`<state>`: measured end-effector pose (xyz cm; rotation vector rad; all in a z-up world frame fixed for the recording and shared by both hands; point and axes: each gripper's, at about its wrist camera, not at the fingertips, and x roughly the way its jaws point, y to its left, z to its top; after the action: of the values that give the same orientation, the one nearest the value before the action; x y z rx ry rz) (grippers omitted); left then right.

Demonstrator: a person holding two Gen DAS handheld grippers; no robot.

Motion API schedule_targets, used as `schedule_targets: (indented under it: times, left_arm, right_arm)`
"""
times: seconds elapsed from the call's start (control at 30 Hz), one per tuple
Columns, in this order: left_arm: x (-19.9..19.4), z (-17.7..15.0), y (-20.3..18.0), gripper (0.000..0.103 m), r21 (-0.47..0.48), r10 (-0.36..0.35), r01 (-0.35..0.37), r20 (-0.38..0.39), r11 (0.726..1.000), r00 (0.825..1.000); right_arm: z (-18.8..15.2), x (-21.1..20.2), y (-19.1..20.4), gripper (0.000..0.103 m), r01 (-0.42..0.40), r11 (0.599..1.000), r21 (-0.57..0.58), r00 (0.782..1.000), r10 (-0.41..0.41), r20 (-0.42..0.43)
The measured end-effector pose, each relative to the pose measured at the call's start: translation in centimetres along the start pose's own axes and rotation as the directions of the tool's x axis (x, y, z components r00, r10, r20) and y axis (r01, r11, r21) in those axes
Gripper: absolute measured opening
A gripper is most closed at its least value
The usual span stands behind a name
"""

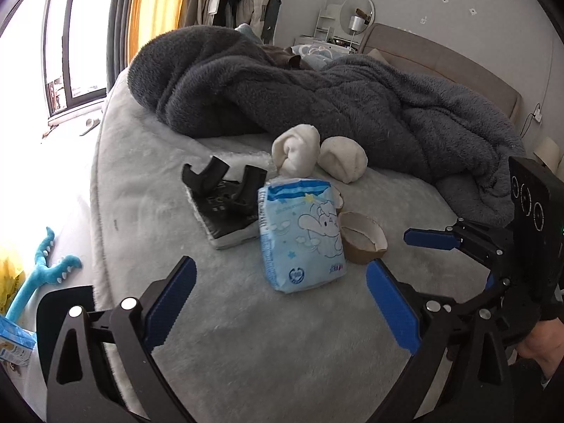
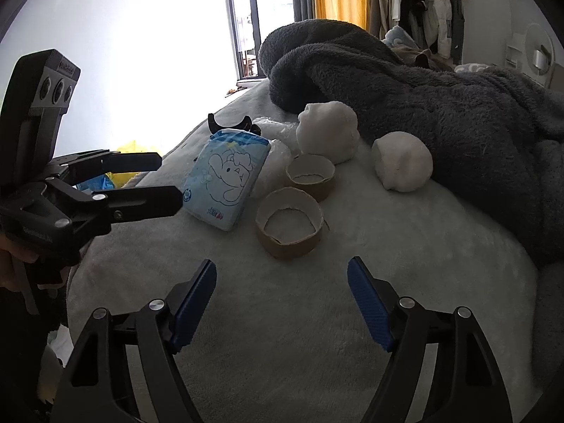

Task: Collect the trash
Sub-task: 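Move both tools toward the cardboard tape rolls and diaper pack on the bed, then grasp the cardboard tape roll with the right tool while the left tool grasps the diaper pack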

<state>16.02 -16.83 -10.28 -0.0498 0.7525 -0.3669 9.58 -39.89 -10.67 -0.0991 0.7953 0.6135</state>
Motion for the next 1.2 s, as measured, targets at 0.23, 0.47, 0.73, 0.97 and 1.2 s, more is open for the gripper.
schedule_targets:
  times: [0.23, 0.47, 0.73, 0.97, 1.2]
  left_arm:
    - [2.7, 0.9, -0.2, 0.09, -0.035, 0.009, -0.01, -0.02, 0.999, 1.0]
    - [4.0, 1.7, 0.1, 0.064, -0.036, -0.004, 0.002, -0.047, 0.999, 0.999]
    - [3.4, 2.0, 0.3, 0.038, -0.03, -0.061, 0.059, -0.07, 0.998, 0.996]
    - [1.3, 2.4, 1.5, 0.026, -0.025, -0.097, 0.096, -0.041, 0.995, 0.994]
    - [-2.0, 3.3, 3.6, 0.019, -0.03, -0.115, 0.116, 0.019, 0.993, 0.993]
  right_arm:
    - [0.2, 1.3, -0.8, 0.074, -0.014, 1.0, -0.009, 1.0, 0.013, -0.018]
    - [1.2, 2.2, -1.1, 0.067, -0.02, 1.0, 0.008, 0.999, 0.02, -0.025]
    - [1.8, 3.4, -1.4, 0.063, -0.014, 0.999, 0.04, 0.999, 0.016, -0.046]
    - [3.2, 4.7, -0.7, 0.051, 0.016, 0.999, 0.052, 0.997, -0.012, -0.073]
    - [5.0, 4.1, 1.0, 0.043, 0.039, 0.999, 0.036, 0.997, -0.036, -0.074]
